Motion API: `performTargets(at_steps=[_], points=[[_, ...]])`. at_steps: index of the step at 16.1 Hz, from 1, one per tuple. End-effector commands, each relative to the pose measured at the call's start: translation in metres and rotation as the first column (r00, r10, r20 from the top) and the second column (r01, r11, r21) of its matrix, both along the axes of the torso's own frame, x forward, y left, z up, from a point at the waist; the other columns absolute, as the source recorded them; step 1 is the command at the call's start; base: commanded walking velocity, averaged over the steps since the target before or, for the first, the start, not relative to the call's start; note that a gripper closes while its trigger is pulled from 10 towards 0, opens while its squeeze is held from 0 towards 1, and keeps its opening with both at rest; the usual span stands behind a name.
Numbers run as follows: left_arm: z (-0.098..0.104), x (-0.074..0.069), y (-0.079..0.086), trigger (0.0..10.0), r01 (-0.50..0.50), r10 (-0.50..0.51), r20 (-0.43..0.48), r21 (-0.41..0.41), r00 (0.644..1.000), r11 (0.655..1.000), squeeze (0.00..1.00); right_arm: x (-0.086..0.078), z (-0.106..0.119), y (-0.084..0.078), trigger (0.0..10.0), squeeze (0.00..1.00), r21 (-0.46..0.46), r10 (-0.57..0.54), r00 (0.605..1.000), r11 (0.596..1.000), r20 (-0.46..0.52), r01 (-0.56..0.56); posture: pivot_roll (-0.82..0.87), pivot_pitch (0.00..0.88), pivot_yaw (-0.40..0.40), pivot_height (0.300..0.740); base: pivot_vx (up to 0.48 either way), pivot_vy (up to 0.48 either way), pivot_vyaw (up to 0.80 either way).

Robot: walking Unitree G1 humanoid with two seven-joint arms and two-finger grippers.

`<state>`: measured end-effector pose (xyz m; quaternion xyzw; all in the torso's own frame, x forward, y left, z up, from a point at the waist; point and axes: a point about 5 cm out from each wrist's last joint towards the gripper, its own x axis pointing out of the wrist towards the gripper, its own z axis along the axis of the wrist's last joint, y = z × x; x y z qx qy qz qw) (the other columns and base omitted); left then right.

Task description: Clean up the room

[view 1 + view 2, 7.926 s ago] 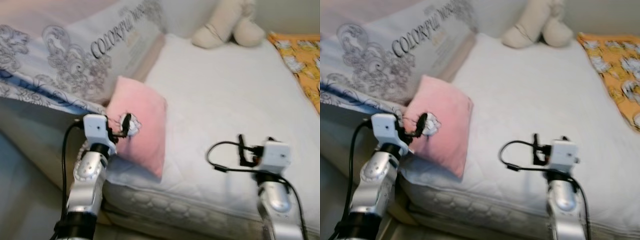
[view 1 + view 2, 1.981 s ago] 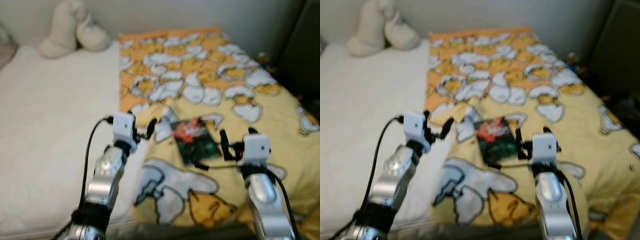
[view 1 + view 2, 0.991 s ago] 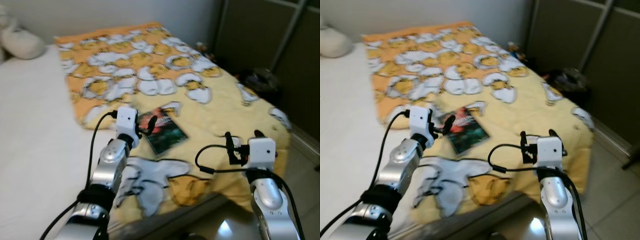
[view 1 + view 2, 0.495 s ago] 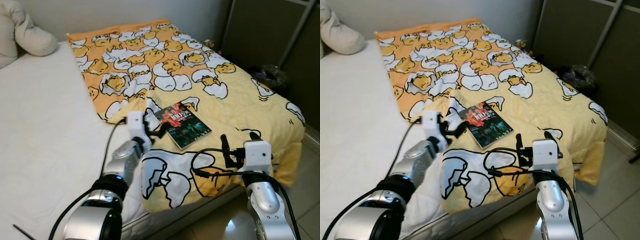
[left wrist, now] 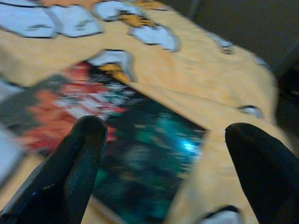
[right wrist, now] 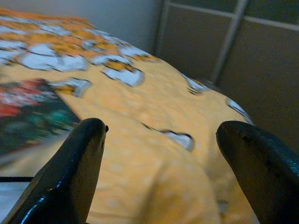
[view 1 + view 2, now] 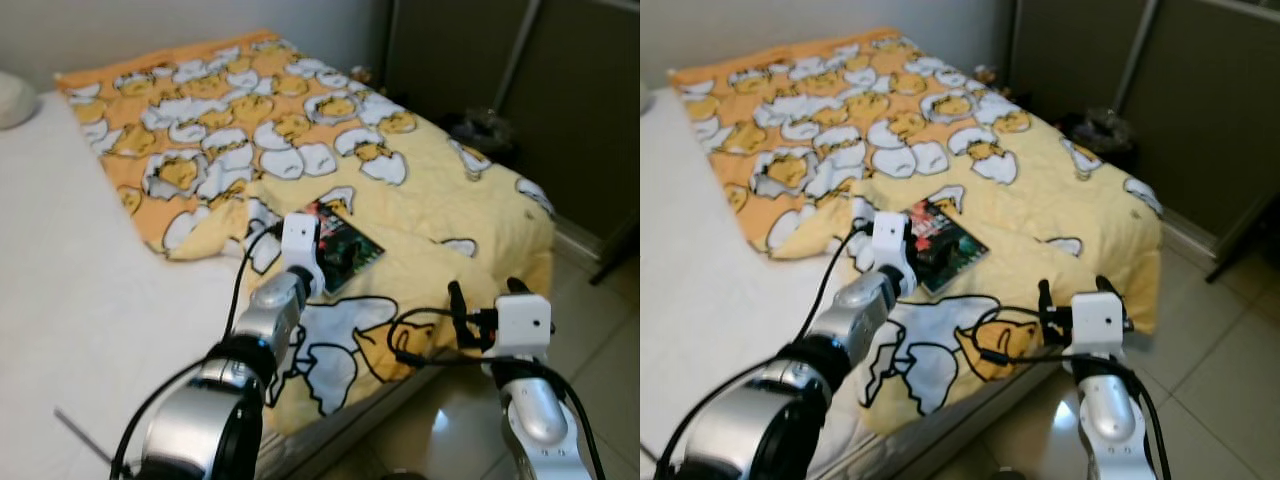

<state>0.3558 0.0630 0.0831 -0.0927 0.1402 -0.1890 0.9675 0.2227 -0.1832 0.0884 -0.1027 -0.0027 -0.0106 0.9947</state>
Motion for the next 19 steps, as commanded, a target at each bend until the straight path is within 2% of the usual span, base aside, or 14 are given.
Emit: performTargets(at_steps=[1, 5, 6, 7, 8, 13, 16, 18, 19], points=[[0.002, 0.004, 0.006, 10.0, -0.053, 0.053, 0.0, 0.033, 0.999, 0.998, 0.0, -0.006, 0.004, 0.003, 10.0, 0.0, 0.0, 0.019, 1.0, 1.0, -0.001, -0.019, -0.24, 0.067, 0.066, 0.736, 0.0, 0.0, 0.0], [0.004, 0.008, 0.011, 10.0, -0.114, 0.114, -0.031, 0.01, 0.993, 0.993, 0.0, -0.033, -0.002, -0.001, 10.0, 0.0, -0.002, 0.004, 0.998, 1.0, -0.058, -0.004, -0.29, 0.141, 0.06, 0.736, 0.0, 0.0, 0.0], [0.002, 0.007, 0.011, 10.0, -0.124, 0.123, -0.049, -0.013, 0.991, 0.992, 0.0, -0.038, -0.002, -0.001, 10.0, 0.0, -0.003, -0.001, 0.998, 1.0, -0.068, 0.001, -0.3, 0.149, 0.059, 0.736, 0.0, 0.0, 0.0], [-0.002, 0.005, 0.009, 10.0, -0.141, 0.132, -0.096, -0.087, 0.987, 0.986, 0.0, -0.05, 0.0, -0.003, 10.0, 0.0, -0.006, -0.011, 0.996, 1.0, -0.085, 0.011, -0.32, 0.179, 0.054, 0.736, 0.0, 0.0, 0.0], [-0.006, 0.002, 0.006, 10.0, -0.142, 0.127, -0.121, -0.119, 0.984, 0.983, 0.0, -0.057, 0.002, -0.005, 10.0, 0.0, -0.009, -0.015, 0.996, 1.0, -0.09, 0.014, -0.33, 0.19, 0.052, 0.736, 0.0, 0.0, 0.0], [-0.019, -0.007, -0.001, 10.0, -0.161, 0.144, -0.177, -0.085, 0.974, 0.983, 0.0, -0.078, 0.01, -0.011, 10.0, 0.0, -0.022, -0.038, 0.992, 0.999, -0.121, 0.036, -0.4, 0.23, 0.043, 0.736, 0.0, 0.0, 0.0], [-0.017, -0.007, -0.006, 10.0, -0.167, 0.14, -0.196, -0.13, 0.971, 0.977, 0.0, -0.082, 0.011, -0.011, 10.0, 0.0, -0.023, -0.043, 0.99, 0.999, -0.132, 0.04, -0.4, 0.234, 0.045, 0.736, 0.0, 0.0, 0.0], [-0.02, -0.007, 0.0, 10.0, -0.199, 0.173, -0.21, -0.11, 0.962, 0.974, 0.0, -0.083, 0.011, -0.011, 10.0, 0.0, -0.021, -0.045, 0.989, 0.999, -0.138, 0.043, -0.4, 0.234, 0.045, 0.736, 0.0, 0.0, 0.0], [-0.017, -0.003, 0.008, 10.0, -0.227, 0.211, -0.17, -0.078, 0.963, 0.971, 0.0, -0.083, 0.011, -0.01, 10.0, 0.0, -0.02, -0.045, 0.989, 0.999, -0.142, 0.042, -0.39, 0.233, 0.048, 0.736, 0.0, 0.0, 0.0]])
